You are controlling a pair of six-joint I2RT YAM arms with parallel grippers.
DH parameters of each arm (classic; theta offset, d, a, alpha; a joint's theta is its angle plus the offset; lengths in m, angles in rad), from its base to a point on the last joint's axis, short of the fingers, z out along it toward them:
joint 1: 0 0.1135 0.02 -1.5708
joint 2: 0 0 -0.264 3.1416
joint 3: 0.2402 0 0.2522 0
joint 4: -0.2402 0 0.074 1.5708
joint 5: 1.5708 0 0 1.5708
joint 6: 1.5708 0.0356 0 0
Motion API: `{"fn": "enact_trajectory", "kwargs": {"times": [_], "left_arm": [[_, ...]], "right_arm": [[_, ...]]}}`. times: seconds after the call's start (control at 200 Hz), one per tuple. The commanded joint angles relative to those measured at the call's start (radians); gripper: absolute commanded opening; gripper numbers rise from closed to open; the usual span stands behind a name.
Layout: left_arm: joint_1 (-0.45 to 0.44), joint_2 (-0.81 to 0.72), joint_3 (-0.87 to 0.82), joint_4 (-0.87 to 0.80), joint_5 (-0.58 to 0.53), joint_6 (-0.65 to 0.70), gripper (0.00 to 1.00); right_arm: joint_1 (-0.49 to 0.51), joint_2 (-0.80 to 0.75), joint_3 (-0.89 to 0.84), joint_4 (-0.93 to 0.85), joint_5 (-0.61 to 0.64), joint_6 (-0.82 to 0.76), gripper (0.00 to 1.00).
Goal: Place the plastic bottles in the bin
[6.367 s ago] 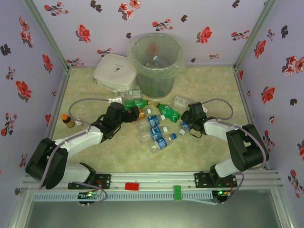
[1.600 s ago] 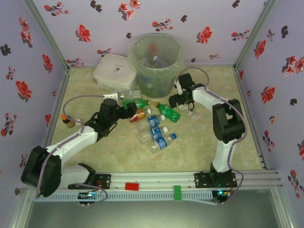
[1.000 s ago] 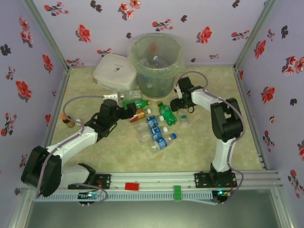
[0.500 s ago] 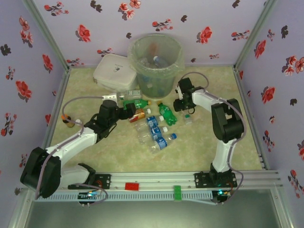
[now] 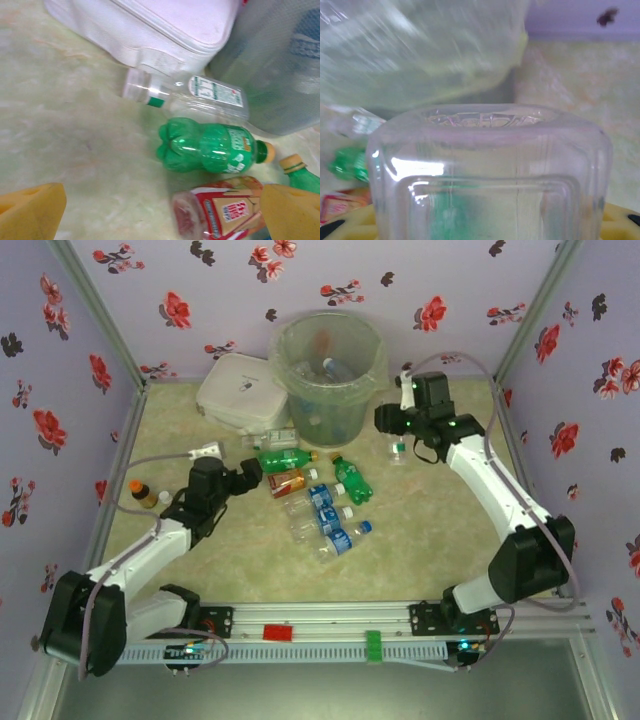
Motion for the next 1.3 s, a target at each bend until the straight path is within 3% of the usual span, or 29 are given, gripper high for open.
{"fn": "enact_trajectory", "kwargs": {"times": [0.0,0.18,0.42,0.605,0.855,0.965,1.295], "left_arm": [[0.030,-0.050,-0.028,-0.036,-0.010,0.006,1.00],[0.055,-0.131,-0.095,-0.043,-0.007,0.019,1.00],[0.057,-0.200,-0.152,-0.061,0.008,-0.014,1.00],[0.054,-0.177,-0.178,0.024,0.065,-0.066,1.00],[0.003,-0.067,-0.095,0.000,0.100,-0.005,1.00],[-0.037,-0.015,-0.062,-0.005,0.098,0.008,1.00],[-0.147,0.089,0.016,-0.030,0.041,0.055,1.00]], "right_arm": [[-0.003,-0.020,0.095,0.075,-0.077,0.096,0.40],[0.009,0.072,0.284,0.184,-0.139,0.201,0.39],[0.071,0.335,0.616,0.229,-0.123,0.237,0.37],[0.092,0.563,0.875,0.190,-0.084,0.239,0.36],[0.114,0.776,1.068,0.139,-0.044,0.229,0.39],[0.123,0.827,1.131,0.108,-0.048,0.223,0.47],[0.135,0.817,1.150,0.118,-0.023,0.214,0.89]]}}
